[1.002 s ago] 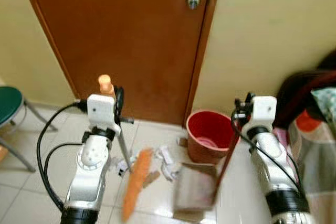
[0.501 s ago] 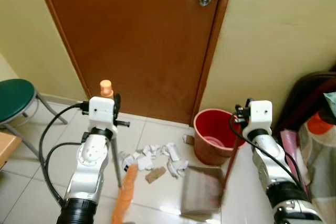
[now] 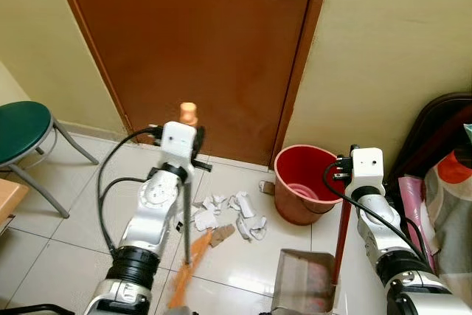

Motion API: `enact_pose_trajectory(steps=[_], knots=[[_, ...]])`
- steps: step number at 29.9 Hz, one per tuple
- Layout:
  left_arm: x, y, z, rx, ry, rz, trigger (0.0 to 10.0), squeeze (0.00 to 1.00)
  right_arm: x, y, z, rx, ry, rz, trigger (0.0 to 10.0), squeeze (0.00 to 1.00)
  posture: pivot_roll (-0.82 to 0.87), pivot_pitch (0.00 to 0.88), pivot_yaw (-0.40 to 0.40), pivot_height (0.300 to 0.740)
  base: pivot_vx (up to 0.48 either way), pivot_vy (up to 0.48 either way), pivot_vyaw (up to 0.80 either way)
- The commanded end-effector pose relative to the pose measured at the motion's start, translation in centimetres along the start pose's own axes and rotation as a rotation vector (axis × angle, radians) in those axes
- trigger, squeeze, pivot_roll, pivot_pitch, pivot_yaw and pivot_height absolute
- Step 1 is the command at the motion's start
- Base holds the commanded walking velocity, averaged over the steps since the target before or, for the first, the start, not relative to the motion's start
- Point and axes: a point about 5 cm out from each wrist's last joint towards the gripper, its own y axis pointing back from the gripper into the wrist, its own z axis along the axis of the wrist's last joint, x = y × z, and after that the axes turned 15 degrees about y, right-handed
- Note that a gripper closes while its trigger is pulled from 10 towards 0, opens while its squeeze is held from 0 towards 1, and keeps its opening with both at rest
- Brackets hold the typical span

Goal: Sweep floor

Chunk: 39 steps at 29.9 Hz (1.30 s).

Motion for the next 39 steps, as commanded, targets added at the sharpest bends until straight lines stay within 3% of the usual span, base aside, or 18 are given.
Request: enact_pose_trajectory(steps=[1, 11, 12, 18, 20, 24, 28, 30, 32, 38, 39], knots=[[-1.5, -0.4, -0.5, 0.048, 0.037, -0.079, 10.0, 0.0, -0.2, -0.3, 0.5, -0.019, 0.007, -0.012, 10.0, 0.0, -0.01, 0.126, -0.012, 0.74, 0.0, 0.0, 0.0], [-5.8, 0.0, -1.0, 0.069, 0.067, -0.312, 10.0, 0.0, -0.2, -0.4, 0.5, -0.024, 0.009, -0.022, 10.0, 0.0, -0.01, 0.126, -0.014, 0.74, 0.0, 0.0, 0.0], [-6.7, 0.1, -0.9, 0.058, 0.078, -0.36, 10.0, 0.0, -0.2, -0.4, 0.6, -0.026, 0.009, -0.024, 10.0, 0.0, -0.01, 0.125, -0.014, 0.74, 0.0, 0.0, 0.0], [-8.7, 0.1, 0.7, -0.027, 0.141, -0.462, 10.0, 0.0, -0.3, -0.6, 0.8, -0.032, 0.006, -0.031, 10.0, 0.0, -0.01, 0.122, -0.015, 0.74, 0.0, 0.0, 0.0], [-8.8, 0.0, 1.2, -0.054, 0.151, -0.458, 10.0, 0.0, -0.4, -0.7, 0.9, -0.035, 0.006, -0.032, 10.0, 0.0, -0.01, 0.12, -0.015, 0.74, 0.0, 0.0, 0.0], [-7.8, -0.3, 2.7, -0.13, 0.143, -0.394, 10.0, 0.0, -0.5, -0.8, 1.1, -0.041, 0.005, -0.035, 10.0, 0.0, -0.01, 0.115, -0.017, 0.74, 0.0, 0.0, 0.0], [-4.7, -0.1, 5.2, -0.253, 0.137, -0.259, 10.0, 0.0, -0.7, -0.9, 1.1, -0.043, 0.005, -0.039, 10.0, 0.0, -0.01, 0.114, -0.021, 0.74, 0.0, 0.0, 0.0], [-4.0, 0.1, 5.7, -0.271, 0.132, -0.233, 10.0, 0.0, -0.8, -0.9, 1.1, -0.043, 0.006, -0.039, 10.0, 0.0, -0.01, 0.113, -0.021, 0.74, 0.0, 0.0, 0.0], [-2.5, 0.9, 6.7, -0.315, 0.12, -0.175, 10.0, 0.0, -1.0, -1.0, 1.2, -0.045, 0.009, -0.041, 10.0, 0.0, -0.01, 0.113, -0.023, 0.74, 0.0, 0.0, 0.0], [-0.6, 2.4, 8.3, -0.366, 0.117, -0.105, 10.0, 0.0, -1.4, -1.1, 1.5, -0.053, 0.019, -0.042, 10.0, 0.0, 0.0, 0.113, -0.029, 0.74, 0.0, 0.0, 0.0], [0.4, 3.3, 9.0, -0.393, 0.127, -0.058, 10.0, 0.0, -1.6, -1.2, 1.6, -0.054, 0.027, -0.042, 10.0, 0.0, 0.0, 0.115, -0.035, 0.74, 0.0, 0.0, 0.0]])
